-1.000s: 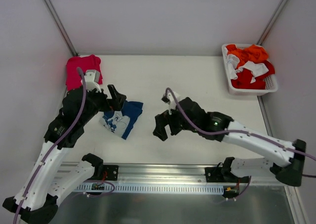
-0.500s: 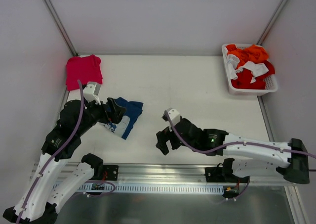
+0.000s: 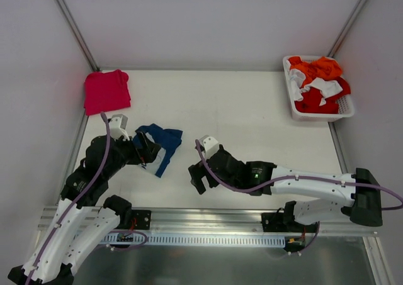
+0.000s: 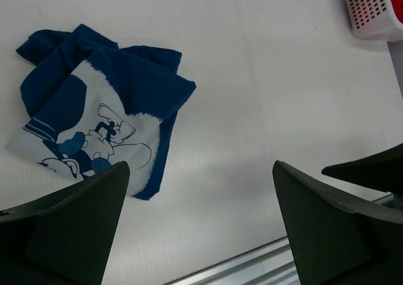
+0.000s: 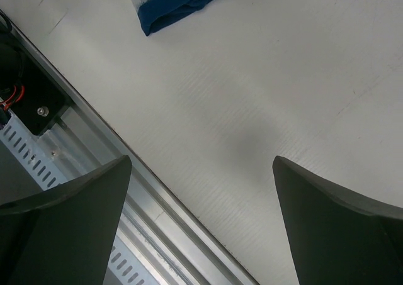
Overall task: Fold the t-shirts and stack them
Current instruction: Put the neatly folded tshirt into the corner of the board with both arms
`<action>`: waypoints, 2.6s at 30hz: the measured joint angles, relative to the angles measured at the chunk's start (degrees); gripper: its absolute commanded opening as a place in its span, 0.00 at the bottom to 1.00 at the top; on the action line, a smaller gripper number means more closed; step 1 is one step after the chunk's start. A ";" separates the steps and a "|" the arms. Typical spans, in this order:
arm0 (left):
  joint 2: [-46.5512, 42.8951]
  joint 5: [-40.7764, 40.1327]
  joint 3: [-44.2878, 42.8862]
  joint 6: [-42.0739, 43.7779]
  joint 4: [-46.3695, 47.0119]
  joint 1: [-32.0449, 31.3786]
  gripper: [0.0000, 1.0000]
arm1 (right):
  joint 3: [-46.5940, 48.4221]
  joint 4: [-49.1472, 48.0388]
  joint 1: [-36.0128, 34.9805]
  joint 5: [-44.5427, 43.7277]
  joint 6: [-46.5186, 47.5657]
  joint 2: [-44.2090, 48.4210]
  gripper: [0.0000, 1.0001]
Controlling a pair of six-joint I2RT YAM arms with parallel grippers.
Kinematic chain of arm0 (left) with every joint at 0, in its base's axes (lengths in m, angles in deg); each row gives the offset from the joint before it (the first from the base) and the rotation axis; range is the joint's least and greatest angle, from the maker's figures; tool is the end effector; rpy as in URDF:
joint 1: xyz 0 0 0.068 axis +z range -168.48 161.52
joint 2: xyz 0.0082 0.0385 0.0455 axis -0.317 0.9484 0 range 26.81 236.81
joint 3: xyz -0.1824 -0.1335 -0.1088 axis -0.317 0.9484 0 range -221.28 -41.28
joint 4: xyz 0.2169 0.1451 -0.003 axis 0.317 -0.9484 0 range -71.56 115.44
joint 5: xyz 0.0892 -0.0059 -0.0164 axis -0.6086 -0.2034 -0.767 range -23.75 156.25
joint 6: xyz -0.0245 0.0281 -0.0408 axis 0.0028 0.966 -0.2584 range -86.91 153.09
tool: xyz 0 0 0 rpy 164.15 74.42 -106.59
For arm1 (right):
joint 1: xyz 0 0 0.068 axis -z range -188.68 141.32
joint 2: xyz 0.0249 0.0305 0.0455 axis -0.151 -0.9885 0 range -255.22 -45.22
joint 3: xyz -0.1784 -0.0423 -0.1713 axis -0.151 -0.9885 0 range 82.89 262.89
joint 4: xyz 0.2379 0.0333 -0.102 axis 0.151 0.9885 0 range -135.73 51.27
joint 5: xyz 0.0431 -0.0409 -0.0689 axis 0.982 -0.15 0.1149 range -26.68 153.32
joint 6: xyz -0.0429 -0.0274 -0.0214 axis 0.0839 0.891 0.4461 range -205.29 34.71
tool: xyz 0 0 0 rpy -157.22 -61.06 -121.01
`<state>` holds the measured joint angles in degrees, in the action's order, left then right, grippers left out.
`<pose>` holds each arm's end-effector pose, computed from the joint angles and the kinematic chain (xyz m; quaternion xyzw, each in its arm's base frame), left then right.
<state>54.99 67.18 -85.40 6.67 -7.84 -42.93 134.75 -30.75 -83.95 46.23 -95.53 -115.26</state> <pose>0.1204 -0.0553 0.3190 -0.0090 0.8056 -0.2603 0.5322 0.0820 0.2687 0.2609 -0.4079 0.7714 0.2235 0.4343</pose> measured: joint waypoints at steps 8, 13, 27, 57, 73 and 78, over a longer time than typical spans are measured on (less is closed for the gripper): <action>7.30 -3.30 -1.40 0.31 0.07 0.00 0.99 | 4.04 -0.20 0.00 -0.74 -0.92 -6.43 0.99; 12.83 -4.42 -1.40 0.24 -0.04 0.00 0.99 | 8.57 0.13 0.00 -1.20 -1.09 -13.31 1.00; 15.34 -6.56 -6.80 2.84 0.07 0.00 0.99 | 12.76 -4.15 5.55 7.82 -1.05 -18.51 0.99; 43.69 -14.36 0.13 -10.08 8.55 0.00 0.00 | 40.57 -14.58 28.09 44.83 -7.21 -50.34 0.01; 46.73 -14.10 5.42 -12.68 15.13 0.00 0.00 | 45.99 1.86 27.04 44.44 -3.28 -55.32 0.01; 48.19 -14.51 5.38 -13.00 15.96 -0.31 0.00 | 45.99 5.99 25.38 41.05 -1.11 -55.32 0.00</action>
<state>103.19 52.67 -80.03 -6.33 8.12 -43.24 180.73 -24.76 -58.57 87.28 -96.65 -170.58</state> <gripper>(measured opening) 0.004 0.009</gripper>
